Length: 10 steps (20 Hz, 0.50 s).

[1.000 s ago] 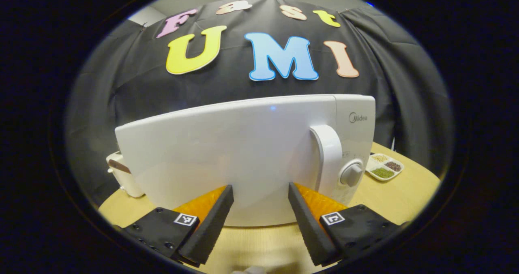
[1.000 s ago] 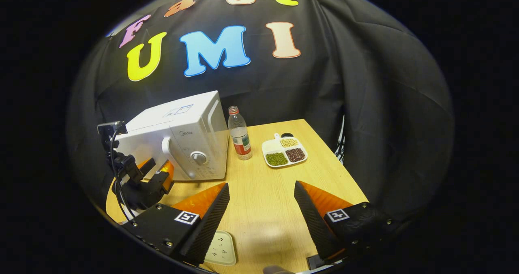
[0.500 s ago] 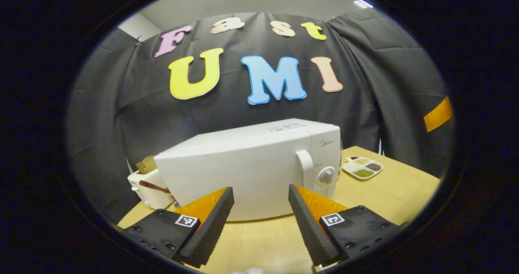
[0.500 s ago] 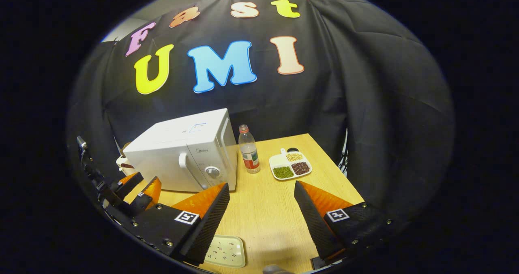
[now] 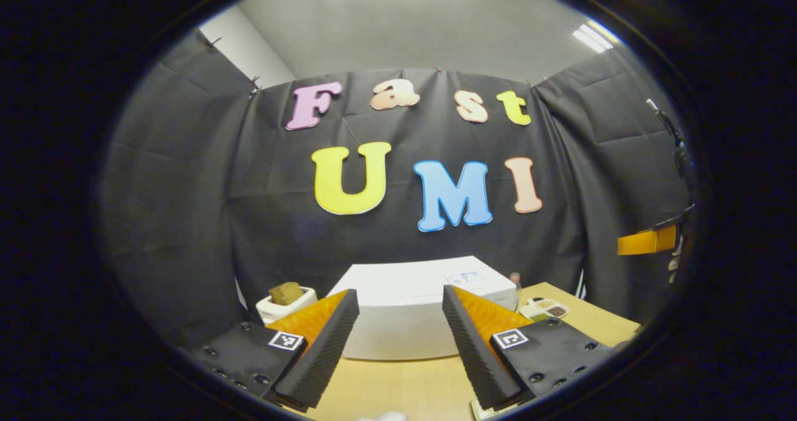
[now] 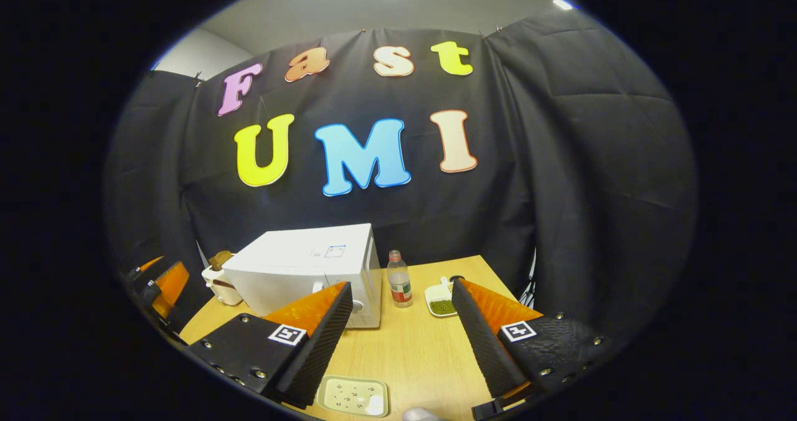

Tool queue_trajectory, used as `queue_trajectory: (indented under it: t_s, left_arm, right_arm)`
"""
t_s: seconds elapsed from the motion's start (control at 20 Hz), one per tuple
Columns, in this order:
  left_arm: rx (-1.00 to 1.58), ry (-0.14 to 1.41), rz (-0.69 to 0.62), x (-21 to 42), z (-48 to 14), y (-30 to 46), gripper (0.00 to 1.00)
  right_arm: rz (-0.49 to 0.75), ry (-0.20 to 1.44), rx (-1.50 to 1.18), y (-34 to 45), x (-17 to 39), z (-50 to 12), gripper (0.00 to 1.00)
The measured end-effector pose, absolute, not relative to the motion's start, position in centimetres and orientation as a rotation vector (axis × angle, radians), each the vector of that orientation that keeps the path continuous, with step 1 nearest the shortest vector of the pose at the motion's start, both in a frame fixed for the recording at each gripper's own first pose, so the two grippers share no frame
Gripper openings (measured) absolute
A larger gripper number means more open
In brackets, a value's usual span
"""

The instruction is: Open the microwave oven with the left hand, put the food in, and close the microwave oven.

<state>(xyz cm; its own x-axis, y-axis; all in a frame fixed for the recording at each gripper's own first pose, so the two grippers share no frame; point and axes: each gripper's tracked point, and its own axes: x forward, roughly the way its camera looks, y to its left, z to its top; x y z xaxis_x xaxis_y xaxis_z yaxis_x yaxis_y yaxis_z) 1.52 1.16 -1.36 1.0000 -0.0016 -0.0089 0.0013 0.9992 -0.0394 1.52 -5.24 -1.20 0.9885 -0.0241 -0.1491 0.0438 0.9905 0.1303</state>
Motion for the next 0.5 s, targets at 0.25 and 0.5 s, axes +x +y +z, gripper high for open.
queue_trajectory:
  t_s: [0.25, 0.5]
  left_arm:
    - [-0.059, -0.009, 0.035, -1.1, 1.8, 3.7, 0.94]
    - [-0.068, -0.041, 0.02, -1.6, 3.1, 3.9, 0.94]
  right_arm:
    - [-0.039, 0.087, 0.131, -4.6, 0.3, 1.7, 0.98]
    - [-0.024, 0.058, 0.11, -3.1, -0.2, 3.0, 0.98]
